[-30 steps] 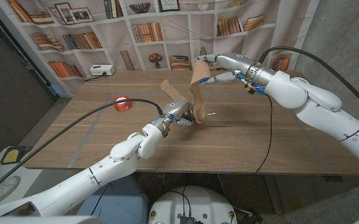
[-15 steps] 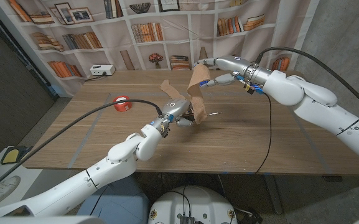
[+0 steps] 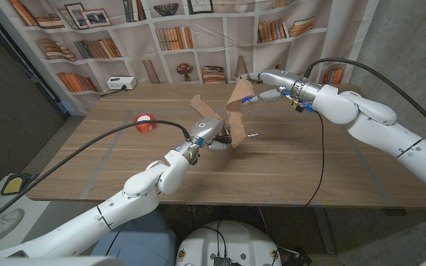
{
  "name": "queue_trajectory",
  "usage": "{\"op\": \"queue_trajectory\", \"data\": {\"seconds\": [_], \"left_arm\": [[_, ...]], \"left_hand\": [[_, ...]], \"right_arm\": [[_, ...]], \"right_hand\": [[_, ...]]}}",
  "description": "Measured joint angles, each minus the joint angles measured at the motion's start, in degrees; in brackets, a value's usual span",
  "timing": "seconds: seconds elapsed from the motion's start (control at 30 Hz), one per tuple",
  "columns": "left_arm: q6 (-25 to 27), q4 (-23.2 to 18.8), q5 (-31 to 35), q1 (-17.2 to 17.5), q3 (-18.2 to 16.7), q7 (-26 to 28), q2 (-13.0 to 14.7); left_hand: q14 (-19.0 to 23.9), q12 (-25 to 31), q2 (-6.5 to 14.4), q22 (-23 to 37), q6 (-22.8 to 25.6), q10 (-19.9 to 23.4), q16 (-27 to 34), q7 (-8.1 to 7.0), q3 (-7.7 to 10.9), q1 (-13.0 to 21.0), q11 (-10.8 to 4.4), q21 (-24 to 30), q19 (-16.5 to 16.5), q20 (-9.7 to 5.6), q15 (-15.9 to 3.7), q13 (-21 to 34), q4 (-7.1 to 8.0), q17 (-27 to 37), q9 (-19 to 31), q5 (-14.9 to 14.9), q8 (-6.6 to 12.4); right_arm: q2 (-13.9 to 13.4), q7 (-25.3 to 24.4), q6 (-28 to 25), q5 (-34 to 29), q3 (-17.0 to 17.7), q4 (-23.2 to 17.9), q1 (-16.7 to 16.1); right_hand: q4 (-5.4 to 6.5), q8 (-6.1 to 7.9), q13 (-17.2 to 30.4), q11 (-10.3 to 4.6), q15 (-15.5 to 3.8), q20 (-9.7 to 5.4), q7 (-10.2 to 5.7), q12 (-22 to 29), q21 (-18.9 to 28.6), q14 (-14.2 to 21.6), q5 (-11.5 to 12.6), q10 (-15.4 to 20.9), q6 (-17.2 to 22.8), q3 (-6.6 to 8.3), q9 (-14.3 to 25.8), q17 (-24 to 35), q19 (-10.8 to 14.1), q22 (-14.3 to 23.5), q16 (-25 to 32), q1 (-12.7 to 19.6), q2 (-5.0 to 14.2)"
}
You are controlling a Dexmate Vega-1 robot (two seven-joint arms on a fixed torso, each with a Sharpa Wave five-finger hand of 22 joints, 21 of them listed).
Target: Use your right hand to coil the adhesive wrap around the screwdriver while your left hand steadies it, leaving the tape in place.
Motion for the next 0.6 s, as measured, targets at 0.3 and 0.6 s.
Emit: {"op": "queue_trajectory", "data": {"seconds": [0.3,0.6], "left_arm": [[0.0,-0.6,-0.2,1.5,-1.0,1.1,0.4],[-1.0,-2.1,-2.4,3.4,-2.7,2.8,0.4]], "left_hand": [[0.0,0.0,0.0,0.0,0.0,0.0,0.0,0.01,0.0,0.0,0.0,0.2,-0.1,0.1,0.0,0.0,0.0,0.0,0.0,0.0,-0.04],[0.0,0.0,0.0,0.2,0.0,0.0,-0.1,0.01,0.01,0.0,0.0,0.2,-0.5,-0.11,-0.01,0.0,0.0,-0.1,0.0,-0.1,-0.21]], "right_arm": [[-0.1,-0.3,-1.6,-0.2,-1.2,0.9,0.6],[-0.2,-0.4,-2.5,-0.2,-2.7,4.4,1.0]], "right_hand": [[0.0,0.0,0.0,-0.07,0.0,0.0,0.1,0.2,0.0,0.0,0.0,0.1,0.5,0.0,0.0,-0.3,0.0,0.0,-0.2,0.0,0.0],[0.0,-0.05,0.0,-0.07,0.0,0.0,0.09,0.2,0.0,0.0,0.0,0.1,0.5,0.0,0.0,-0.3,0.0,0.0,-0.6,0.0,0.0]]}}
